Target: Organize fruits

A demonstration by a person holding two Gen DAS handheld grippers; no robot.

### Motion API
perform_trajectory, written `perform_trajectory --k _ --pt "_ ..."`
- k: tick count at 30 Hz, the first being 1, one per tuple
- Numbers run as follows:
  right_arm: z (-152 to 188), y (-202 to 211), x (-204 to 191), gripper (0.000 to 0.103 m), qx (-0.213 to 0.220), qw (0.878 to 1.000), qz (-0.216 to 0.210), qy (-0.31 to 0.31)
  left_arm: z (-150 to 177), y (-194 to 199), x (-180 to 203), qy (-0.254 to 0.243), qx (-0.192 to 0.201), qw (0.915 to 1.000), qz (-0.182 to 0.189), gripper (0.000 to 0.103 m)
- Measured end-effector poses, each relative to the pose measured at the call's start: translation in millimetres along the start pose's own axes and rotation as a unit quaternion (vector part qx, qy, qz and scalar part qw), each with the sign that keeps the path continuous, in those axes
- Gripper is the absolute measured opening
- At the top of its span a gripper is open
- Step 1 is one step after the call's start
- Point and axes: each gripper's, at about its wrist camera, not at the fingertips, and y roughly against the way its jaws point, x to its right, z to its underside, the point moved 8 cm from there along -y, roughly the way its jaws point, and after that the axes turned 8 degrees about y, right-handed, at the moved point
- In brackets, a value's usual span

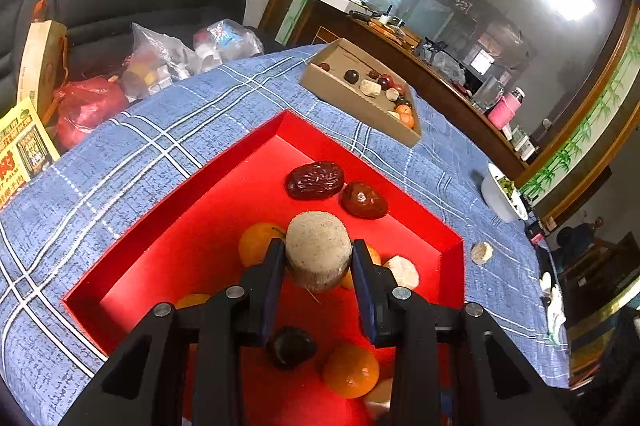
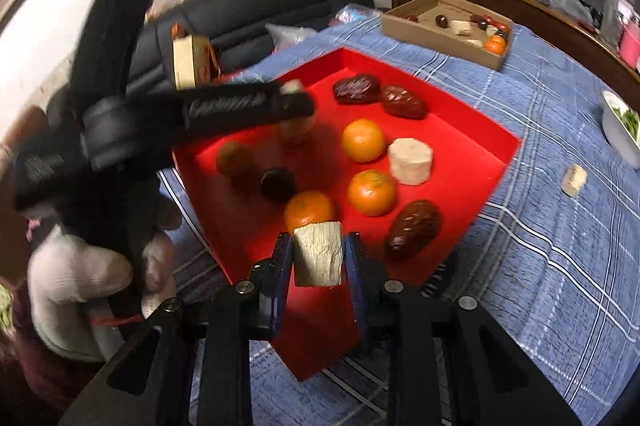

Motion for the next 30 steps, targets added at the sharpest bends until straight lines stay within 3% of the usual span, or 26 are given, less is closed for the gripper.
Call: perform_trajectory --k 3,7,11,14,22,30 --pt "1 -12 -3 0.026 -0.014 1.0 0.008 0.005 -1 6 -3 0.01 -0.001 0.9998 0.014 0.035" --pt "4 -19 -2 0.026 -0.02 0.999 0.024 0.012 -8 19 -5 0.02 0.011 0.9995 0.024 0.043" --pt "4 -14 -8 0.044 -0.007 0.999 0.036 0.015 -12 35 1 0.016 0.026 0.9991 0.028 0.048" --pt "3 2 -5 0.044 0.014 0.999 0.038 0.004 -12 46 13 0.004 0.037 0.9987 0.034 0.053" --pt "22 46 45 0.05 0.058 0.992 0.051 -0.103 5 67 57 -0.04 0.046 0.9972 0.044 0.066" --pt "63 78 87 0.05 0.077 0.978 0.067 -0.183 41 76 116 -0.098 0.017 0.992 0.078 0.072"
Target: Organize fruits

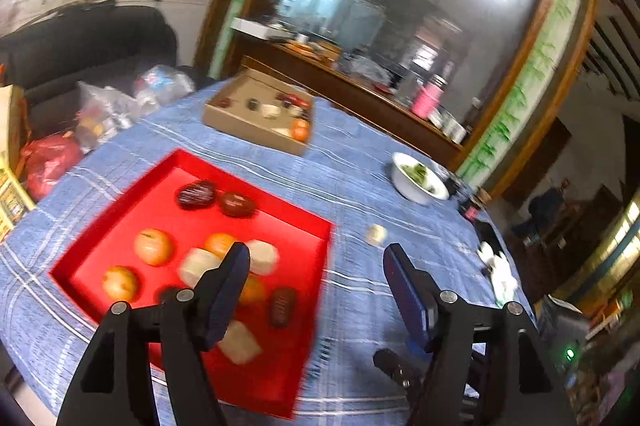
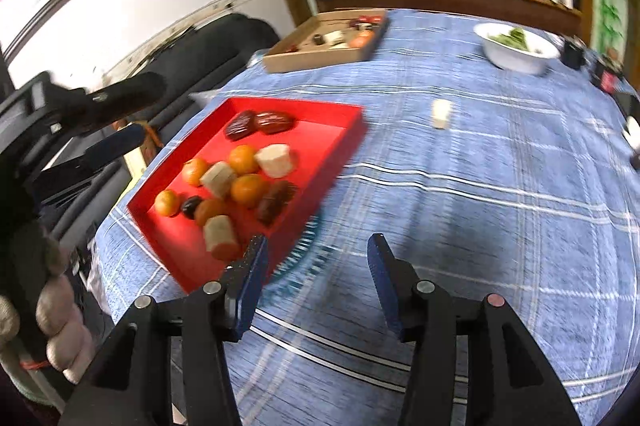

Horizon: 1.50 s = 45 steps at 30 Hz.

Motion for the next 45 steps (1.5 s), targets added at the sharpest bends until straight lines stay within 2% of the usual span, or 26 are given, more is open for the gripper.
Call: perform_trajectory --k 5,9,13,16,17,20,23,29,32,35,38,45 --pt "14 25 54 0.05 0.011 0.999 0.037 -0.026 15 -11 30 -0.031 -0.023 0.9992 0.011 0.072" --pt "16 56 133 0.05 0.019 0.992 0.11 -0.054 26 -20 47 -0.043 -0.04 0.9982 0.014 0.072" --pt "8 94 210 0.05 0.044 0.982 0.16 -0.093 39 -32 61 -0.051 -0.064 0.9965 0.019 0.072" --pt "-3 114 272 0.047 0.068 0.971 0.176 -0.145 45 -40 69 -0.06 -0.074 0.9953 0.015 0.072" --pt "-4 116 290 0.041 0.073 0.968 0.172 -0.169 47 -41 70 -0.063 -0.077 0.9949 0.015 0.072" --pt "-8 104 333 0.035 0.073 0.96 0.151 -0.226 49 -49 77 -0.072 -0.086 0.9936 0.01 0.072" --pt "-13 82 354 0.034 0.053 0.958 0.169 -0.227 45 -57 81 -0.082 -0.081 0.9933 -0.004 0.072" --pt "-17 43 380 0.034 0.006 0.951 0.24 -0.196 32 -83 77 -0.093 -0.077 0.9922 -0.03 0.072" --pt "-10 30 387 0.034 -0.005 0.95 0.242 -0.199 26 -108 76 -0.085 -0.086 0.992 -0.036 0.072" --pt "-7 24 389 0.026 -0.011 0.949 0.259 -0.182 21 -143 78 -0.068 -0.105 0.9912 -0.042 0.072" --pt "-7 25 388 0.025 -0.012 0.95 0.257 -0.174 19 -181 86 -0.061 -0.128 0.9889 -0.045 0.072" --pt "-15 49 382 0.025 0.028 0.956 0.23 -0.179 27 -239 99 -0.13 -0.133 0.9786 -0.089 0.072"
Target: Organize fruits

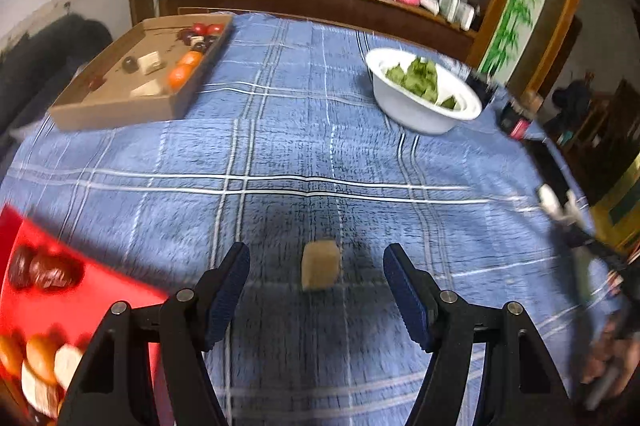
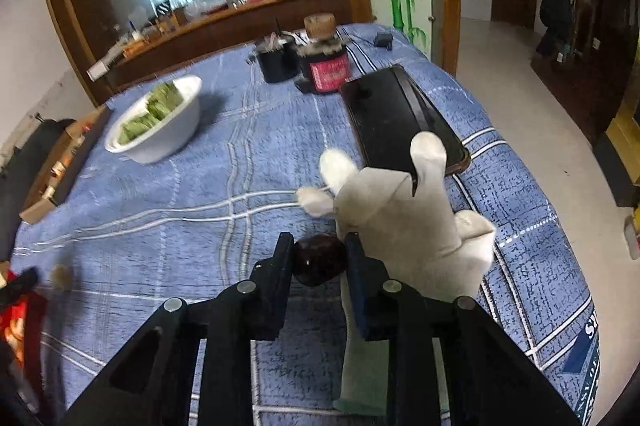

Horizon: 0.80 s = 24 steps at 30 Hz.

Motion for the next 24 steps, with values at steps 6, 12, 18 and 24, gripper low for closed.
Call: perform_trajectory --k 6,12,18,24 --pt "-7 10 -13 0.025 0.013 0.999 -0.032 0.003 7 -26 -1 -0.024 -0.022 0.9994 -0.012 0.017" --pt "-3 11 -27 0.025 0.004 0.996 -0.089 -0.008 5 4 -3 -0.004 0.007 0.9998 0.017 0.016" --pt "3 9 -40 0.024 -0.019 0.972 -0.225 -0.064 9 54 -3 0.014 0.036 0.9977 0.055 0.016" --pt "4 11 -47 0.025 -0.023 0.95 -0.297 -0.099 13 100 -9 0.041 0.069 0.9929 0.088 0.016"
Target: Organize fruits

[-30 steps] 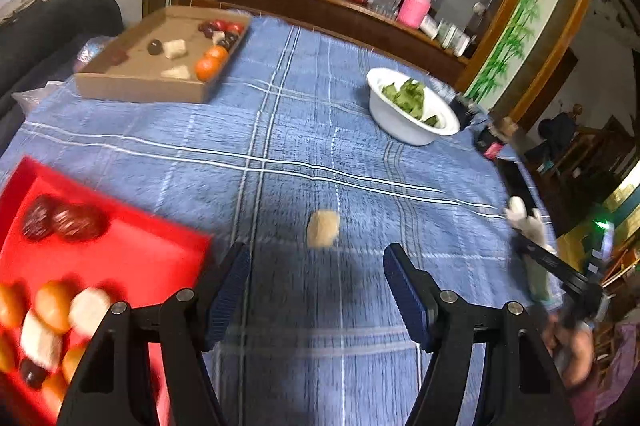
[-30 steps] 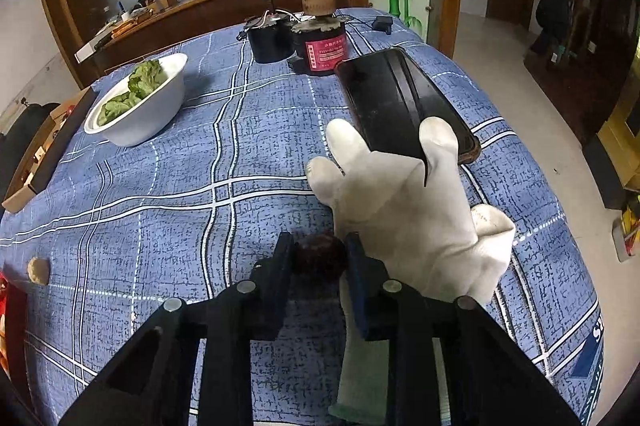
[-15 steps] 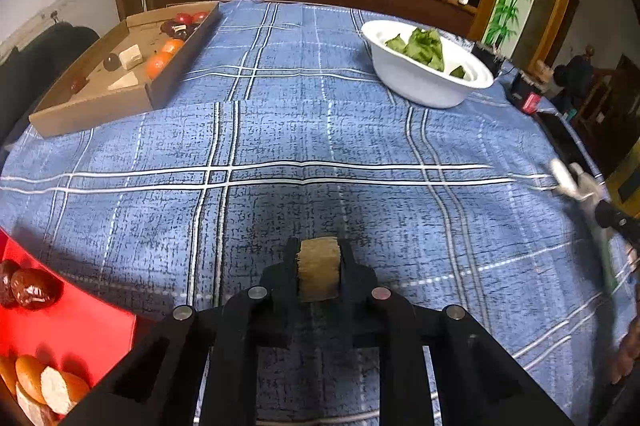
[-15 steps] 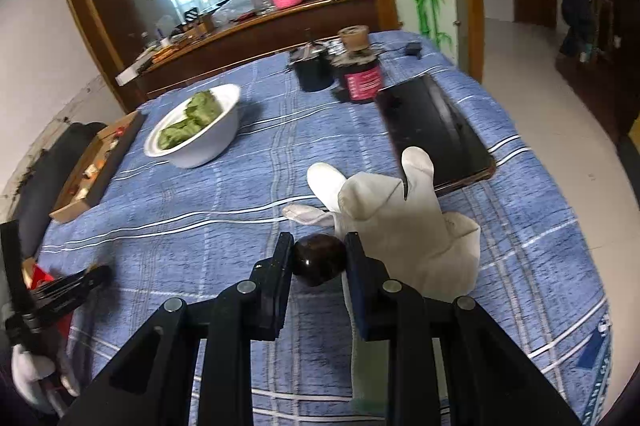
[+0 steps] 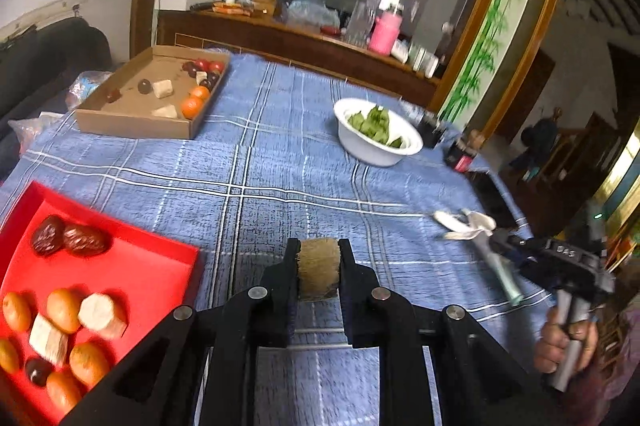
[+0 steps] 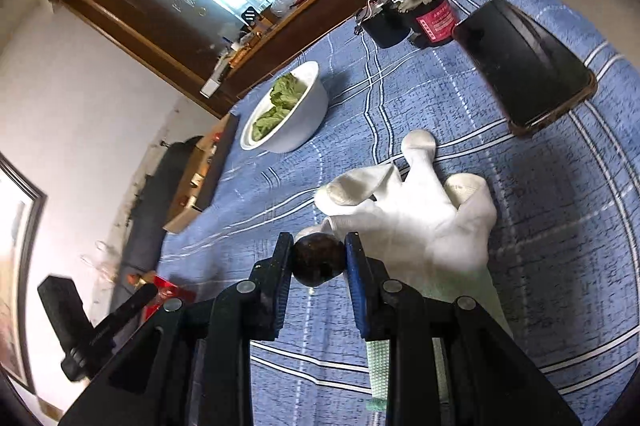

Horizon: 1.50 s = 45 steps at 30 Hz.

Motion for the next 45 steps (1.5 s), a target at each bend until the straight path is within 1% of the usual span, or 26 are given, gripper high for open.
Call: perform_trajectory --k 2,4,6,7,10,11,13,16,18,21,26,29,30,31,32,33,37,39,41,45 --pt "1 0 -4 0.026 -0.002 0.999 -0.049 -0.021 1 14 -4 0.008 0.009 0.9999 0.003 0.016" --pt "5 -5 -14 0.027 -0.017 0.994 -0.106 -0.032 1 25 -13 0.017 0.016 0.9997 0.002 0.016" --pt "13 -16 -25 0.027 -0.045 0.991 -0.128 -0.021 2 34 -25 0.031 0.021 0.9993 0.0 0.016" --pt "19 -24 -29 0.027 -0.06 0.991 -0.123 -0.009 3 38 -32 0.038 0.024 0.999 -0.002 0.016" --pt "38 -46 -43 0.029 -0.103 0.99 -0.084 0.036 5 53 -51 0.055 0.035 0.9979 -0.006 0.016" --pt "43 -51 -49 0.034 -0.113 0.989 -0.07 0.057 6 59 -58 0.06 0.038 0.9975 -0.008 0.016" --pt "42 -49 -55 0.041 -0.104 0.99 -0.05 0.075 6 72 -71 0.068 0.045 0.9966 -0.008 0.017" --pt "37 -34 -64 0.041 -0.072 0.994 -0.042 0.064 6 87 -86 0.072 0.055 0.9958 -0.012 0.017" --pt "40 -26 -70 0.041 -0.061 0.995 -0.012 0.079 6 94 -94 0.073 0.062 0.9954 -0.013 0.017" --pt "54 -28 -80 0.041 -0.073 0.991 0.021 0.112 8 100 -102 0.077 0.067 0.9947 -0.012 0.017" --pt "83 -60 -96 0.041 -0.112 0.983 0.044 0.14 15 106 -124 0.095 0.069 0.993 -0.015 0.017" --pt "89 -67 -98 0.043 -0.106 0.976 0.093 0.166 19 109 -143 0.108 0.068 0.9915 -0.028 0.017" --pt "89 -70 -97 0.043 -0.105 0.975 0.103 0.168 20 109 -148 0.111 0.068 0.991 -0.031 0.017" --pt "88 -72 -94 0.037 -0.106 0.973 0.119 0.169 22 110 -155 0.117 0.068 0.9902 -0.036 0.017" --pt "89 -72 -90 0.026 -0.108 0.97 0.139 0.17 23 110 -163 0.123 0.067 0.9893 -0.04 0.017" --pt "89 -73 -86 0.024 -0.107 0.967 0.157 0.171 25 109 -167 0.127 0.067 0.9888 -0.043 0.017" --pt "87 -69 -86 0.024 -0.101 0.967 0.165 0.165 32 105 -190 0.145 0.061 0.9861 -0.054 0.017" --pt "87 -68 -95 0.024 -0.101 0.968 0.156 0.166 35 105 -199 0.15 0.059 0.985 -0.061 0.017" --pt "89 -66 -114 0.024 -0.101 0.97 0.14 0.173 38 103 -209 0.155 0.056 0.9835 -0.075 0.017" --pt "100 -73 -171 0.024 -0.109 0.968 0.088 0.207 41 99 -228 0.166 0.051 0.9795 -0.102 0.017"
